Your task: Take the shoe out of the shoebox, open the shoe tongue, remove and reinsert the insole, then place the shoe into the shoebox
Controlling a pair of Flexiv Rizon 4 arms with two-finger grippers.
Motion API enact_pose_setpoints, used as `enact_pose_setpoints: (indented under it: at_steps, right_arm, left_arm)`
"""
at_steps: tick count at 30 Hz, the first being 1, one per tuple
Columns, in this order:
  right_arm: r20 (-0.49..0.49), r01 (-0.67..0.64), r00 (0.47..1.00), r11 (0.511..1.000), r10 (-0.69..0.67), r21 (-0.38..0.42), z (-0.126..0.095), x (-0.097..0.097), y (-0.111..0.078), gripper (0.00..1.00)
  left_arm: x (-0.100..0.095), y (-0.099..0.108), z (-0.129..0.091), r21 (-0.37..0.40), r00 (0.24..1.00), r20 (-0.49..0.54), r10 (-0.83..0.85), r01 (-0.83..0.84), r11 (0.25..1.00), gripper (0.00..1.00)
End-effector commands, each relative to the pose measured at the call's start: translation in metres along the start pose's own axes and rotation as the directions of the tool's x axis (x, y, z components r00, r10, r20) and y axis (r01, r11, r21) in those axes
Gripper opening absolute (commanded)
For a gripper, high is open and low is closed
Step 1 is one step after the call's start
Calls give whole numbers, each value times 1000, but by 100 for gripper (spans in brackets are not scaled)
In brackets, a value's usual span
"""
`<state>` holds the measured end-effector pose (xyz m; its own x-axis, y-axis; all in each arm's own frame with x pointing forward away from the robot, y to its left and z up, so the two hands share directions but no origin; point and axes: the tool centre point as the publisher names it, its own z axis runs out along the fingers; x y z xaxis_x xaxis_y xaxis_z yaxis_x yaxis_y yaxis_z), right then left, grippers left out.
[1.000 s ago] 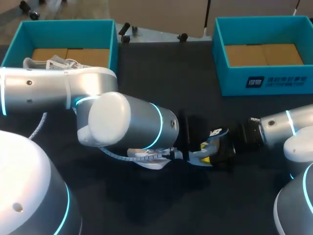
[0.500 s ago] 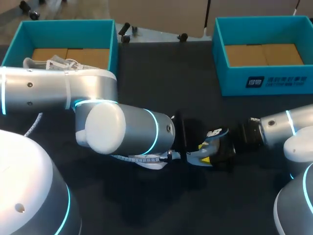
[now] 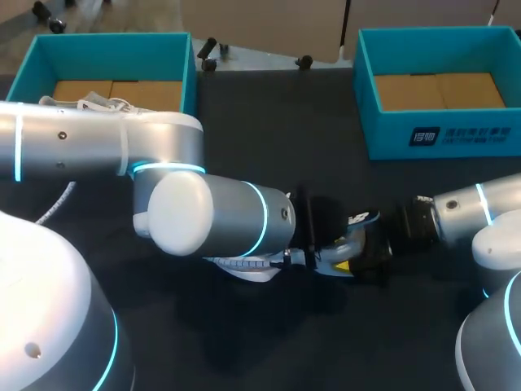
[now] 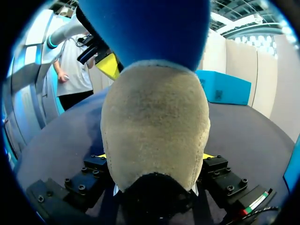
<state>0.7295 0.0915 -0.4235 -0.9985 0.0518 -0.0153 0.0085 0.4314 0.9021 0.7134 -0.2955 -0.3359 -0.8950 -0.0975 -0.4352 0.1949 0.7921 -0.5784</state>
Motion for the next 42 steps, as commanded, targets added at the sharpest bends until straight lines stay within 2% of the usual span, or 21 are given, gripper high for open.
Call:
enact_pose_setpoints:
  at_steps: [1,9,19,33,42]
  right_arm:
    - [1,0,1000,1000,0,3,1,1,0,0]
    - [1,0,1000,1000,0,3,1,1,0,0]
    - [1,0,1000,1000,0,3,1,1,0,0]
    - [1,0,1000,1000,0,3,1,1,0,0]
    - [1,0,1000,1000,0,3,1,1,0,0]
  left_arm:
    - [1,-2,6,5,1000,-5,-1,1,1000,0]
    - [-1,-8,-13,14,1000,2,-7,7,1000,0]
    - [-26,-33,-42,24,999,-9,-34,34,999,0]
    - [-56,-90,-80,150,1000,4,-1,0,989,0]
    - [-65,-114,-101,251,996,-88,16,6,968,0]
